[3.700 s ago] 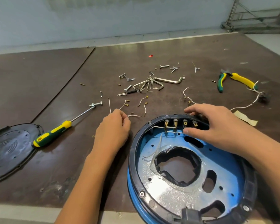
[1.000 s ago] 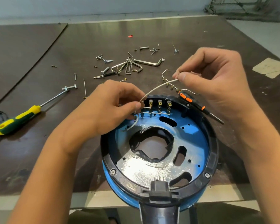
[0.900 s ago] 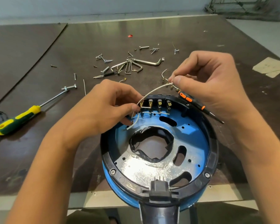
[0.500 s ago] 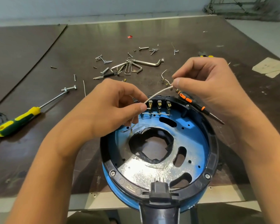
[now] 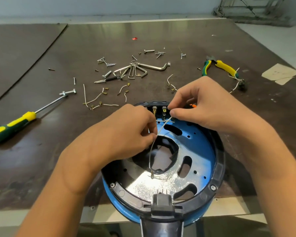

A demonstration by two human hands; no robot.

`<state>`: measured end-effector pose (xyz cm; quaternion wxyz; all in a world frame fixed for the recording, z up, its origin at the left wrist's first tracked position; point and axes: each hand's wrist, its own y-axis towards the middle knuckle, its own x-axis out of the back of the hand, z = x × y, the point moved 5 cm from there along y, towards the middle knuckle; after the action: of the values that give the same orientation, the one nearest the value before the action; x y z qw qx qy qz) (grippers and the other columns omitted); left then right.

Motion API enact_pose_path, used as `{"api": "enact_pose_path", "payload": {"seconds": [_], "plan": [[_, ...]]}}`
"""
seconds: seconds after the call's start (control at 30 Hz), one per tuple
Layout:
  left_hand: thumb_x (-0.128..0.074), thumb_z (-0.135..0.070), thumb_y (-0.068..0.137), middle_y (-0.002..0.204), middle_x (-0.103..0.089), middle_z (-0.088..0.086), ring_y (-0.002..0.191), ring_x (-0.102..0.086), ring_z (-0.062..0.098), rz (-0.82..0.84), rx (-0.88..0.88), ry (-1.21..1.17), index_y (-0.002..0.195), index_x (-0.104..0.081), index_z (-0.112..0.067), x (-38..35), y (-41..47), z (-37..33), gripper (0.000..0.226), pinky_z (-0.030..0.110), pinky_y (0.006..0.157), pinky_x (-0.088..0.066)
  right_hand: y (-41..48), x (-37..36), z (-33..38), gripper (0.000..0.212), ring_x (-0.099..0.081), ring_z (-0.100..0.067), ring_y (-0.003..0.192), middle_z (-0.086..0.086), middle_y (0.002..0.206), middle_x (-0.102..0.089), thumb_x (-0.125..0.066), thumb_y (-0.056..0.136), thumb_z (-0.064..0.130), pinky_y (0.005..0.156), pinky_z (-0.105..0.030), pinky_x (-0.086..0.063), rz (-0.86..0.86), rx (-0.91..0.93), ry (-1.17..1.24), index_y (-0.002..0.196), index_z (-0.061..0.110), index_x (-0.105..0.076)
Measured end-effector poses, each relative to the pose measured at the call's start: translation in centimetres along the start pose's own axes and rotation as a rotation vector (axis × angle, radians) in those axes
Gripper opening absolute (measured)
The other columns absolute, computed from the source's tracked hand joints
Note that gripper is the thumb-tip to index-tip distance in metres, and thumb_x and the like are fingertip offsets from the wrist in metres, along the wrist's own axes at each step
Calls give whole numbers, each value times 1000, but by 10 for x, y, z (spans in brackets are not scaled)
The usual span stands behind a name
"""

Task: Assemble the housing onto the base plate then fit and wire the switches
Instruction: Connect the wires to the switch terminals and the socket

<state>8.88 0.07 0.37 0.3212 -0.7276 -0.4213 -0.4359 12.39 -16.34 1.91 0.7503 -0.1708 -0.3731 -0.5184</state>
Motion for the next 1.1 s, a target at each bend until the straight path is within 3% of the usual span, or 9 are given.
{"api": "enact_pose_path", "payload": {"seconds": [0.07, 0.2, 0.3, 0.4, 0.5, 0.63, 0.87, 1.1], "plan": [[-59, -41, 93, 67, -71, -15, 66, -63, -3, -63, 16, -87, 90, -68, -30, 4, 0, -1, 15, 24, 68, -50, 0, 0, 0, 8, -69, -1, 73, 9, 73, -74, -78, 81, 14, 69, -17, -52, -2, -1, 39, 79, 21, -79], [-63, -51, 88, 85, -69, -17, 75, -57, -2, -194, -9, -82, 119, -63, -33, 8, 1, -6, 36, 20, 70, -45, 0, 1, -3, 10, -71, -12, 68, 1, 71, -75, -78, 81, 6, 65, -24, -55, 13, -23, 215, 78, 16, -79], [-68, -37, 89, 79, -71, -16, 82, -61, 5, -246, -45, -119, 127, -53, -33, 5, 2, -14, 42, 34, 76, -51, -2, 1, -6, 9, -71, -18, 71, -6, 74, -76, -79, 80, 4, 72, -33, -58, -4, -55, 345, 81, 12, -79], [-66, -31, 90, 70, -68, -16, 75, -59, 4, -308, -70, -149, 126, -51, -32, 3, 4, -17, 39, 38, 72, -51, -2, 2, -8, 9, -69, -14, 75, -7, 80, -75, -78, 81, 3, 80, -39, -58, -8, -52, 365, 85, 11, -78], [-62, -30, 93, 77, -70, -14, 78, -62, 1, -363, -45, -148, 124, -61, -29, 4, 7, -13, 32, 35, 76, -53, 0, 2, -9, 18, -68, -10, 90, -2, 90, -73, -80, 79, 9, 83, -43, -57, 12, -17, 221, 96, 16, -76], [-63, -27, 91, 84, -73, -9, 81, -67, 8, -317, -38, -121, 108, -74, -27, 0, 9, -13, 20, 35, 79, -55, 0, 1, -12, 24, -62, -7, 99, 6, 101, -63, -84, 75, 26, 86, -41, -54, 33, 16, -35, 97, 26, -75], [-61, -33, 77, 65, -68, -14, 65, -63, 7, -316, 35, -131, 91, -75, -31, -5, 9, -10, 21, 35, 65, -57, -4, 3, -17, 23, -58, -4, 105, 11, 110, -60, -83, 78, 31, 87, -35, -50, 136, 48, -78, 99, 38, -76], [-66, -32, 85, 67, -69, -15, 65, -62, 3, -260, 29, -87, 95, -75, -32, -10, 14, -9, 13, 35, 67, -57, 2, 1, -24, 56, -62, -4, 105, 11, 114, -66, -84, 78, 27, 93, -28, -54, 93, -6, -83, 129, 27, -60]]}}
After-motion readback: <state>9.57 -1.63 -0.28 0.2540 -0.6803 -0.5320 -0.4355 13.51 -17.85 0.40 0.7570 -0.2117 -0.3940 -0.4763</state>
